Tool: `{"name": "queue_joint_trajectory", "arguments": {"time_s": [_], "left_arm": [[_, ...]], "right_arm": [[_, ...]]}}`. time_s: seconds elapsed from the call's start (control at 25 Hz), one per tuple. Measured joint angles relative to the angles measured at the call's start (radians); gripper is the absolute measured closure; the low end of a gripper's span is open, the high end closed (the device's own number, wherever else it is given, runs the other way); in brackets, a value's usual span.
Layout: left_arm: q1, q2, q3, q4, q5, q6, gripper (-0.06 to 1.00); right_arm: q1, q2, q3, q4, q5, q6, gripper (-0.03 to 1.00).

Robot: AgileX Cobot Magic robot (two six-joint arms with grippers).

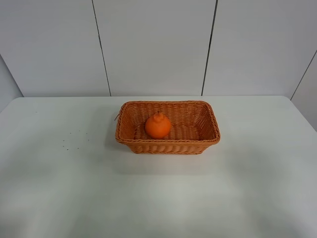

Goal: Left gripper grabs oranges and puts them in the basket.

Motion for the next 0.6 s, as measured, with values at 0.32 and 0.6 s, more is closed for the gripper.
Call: {"name": "queue_joint_trajectory", "arguments": {"time_s": [0.32, 0.6], "left_arm": [[0.000, -0.176, 0.007, 0.001, -0.002, -0.005, 0.09], [0.000, -0.250, 0.007, 0.000, -0.002, -0.005, 0.10]], "right_arm": [[0.000, 0.000, 0.000, 0.000, 0.000, 0.000, 0.27], [0.000, 0.000, 0.000, 0.000, 0.000, 0.000, 0.27]]}}
